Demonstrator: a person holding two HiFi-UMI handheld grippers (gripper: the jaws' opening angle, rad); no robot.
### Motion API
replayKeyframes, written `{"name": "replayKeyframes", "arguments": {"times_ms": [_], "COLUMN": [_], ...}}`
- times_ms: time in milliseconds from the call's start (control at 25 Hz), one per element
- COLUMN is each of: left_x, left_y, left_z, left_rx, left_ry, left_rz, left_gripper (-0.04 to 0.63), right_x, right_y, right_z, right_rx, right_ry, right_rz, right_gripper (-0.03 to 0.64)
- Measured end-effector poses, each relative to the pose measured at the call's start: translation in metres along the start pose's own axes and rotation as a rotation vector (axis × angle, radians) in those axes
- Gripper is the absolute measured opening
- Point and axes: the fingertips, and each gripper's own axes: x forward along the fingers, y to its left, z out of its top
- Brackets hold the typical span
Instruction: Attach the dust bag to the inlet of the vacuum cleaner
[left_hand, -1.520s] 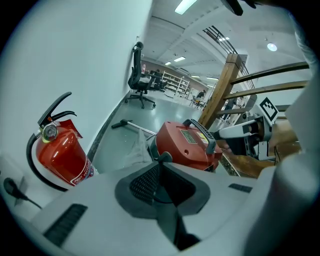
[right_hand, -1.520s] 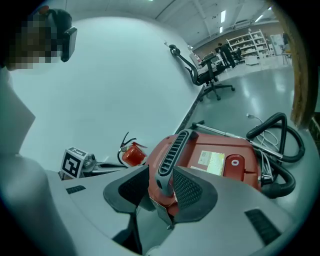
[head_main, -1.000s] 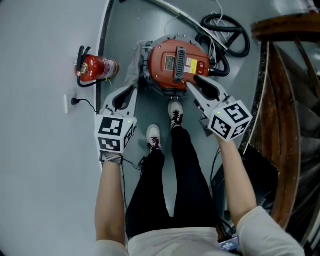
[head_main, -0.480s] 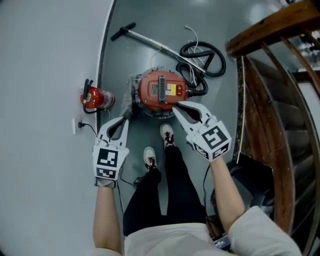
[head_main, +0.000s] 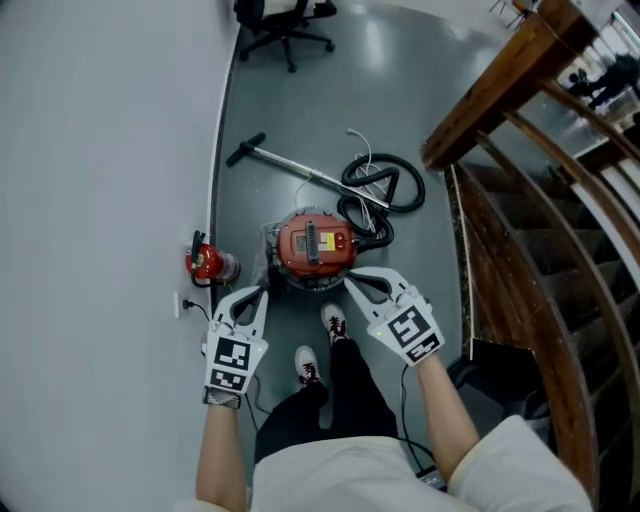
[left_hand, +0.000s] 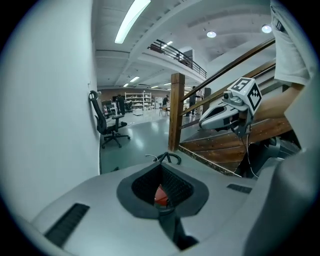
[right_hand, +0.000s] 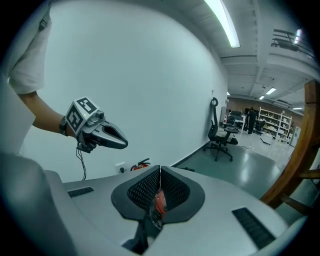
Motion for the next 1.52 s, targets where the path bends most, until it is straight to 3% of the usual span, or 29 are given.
{"name": "replayKeyframes", "arguments": {"times_ms": [120,320,720,1000,1240,1520], "left_x": [-0.019,-0.048,-0.097,-0.134,-0.173,-0.197], "left_y": [0.001,-0.002,-0.035,-0.041,-0.046,-0.046], "left_z": [0.034,0.080,0.129,0.174,0.216,0.249], "left_rx": [0.052,0.065,0.156,0.244,0.329,0.374], "left_ry": [-0.037,-0.095,-0.145,-0.211,-0.305,-0.333], "left_rz": [0.025,0.037,0.030,0.049,0.113,0.121], "left_gripper": [0.002,0.002,0.002,0.002,0.002,0.002], "right_x": [-0.018,-0.050,-0.107,-0.139,-0.170,-0.203], "right_y": [0.002,0.001,0.022,0.025,0.024,0.020], "right_z": [0.027,0.070,0.133,0.167,0.194,0.227], "right_rx": [0.003,-0.020,-0.076,-0.143,-0.192,-0.226], "right_ry": [-0.040,-0.087,-0.147,-0.190,-0.234,-0.282], "right_rz": [-0.002,-0.027,-0.039,-0.084,-0.139,-0.200], "right_gripper": [0.032,0.032,0.031,0.029,0.029,0.029]}}
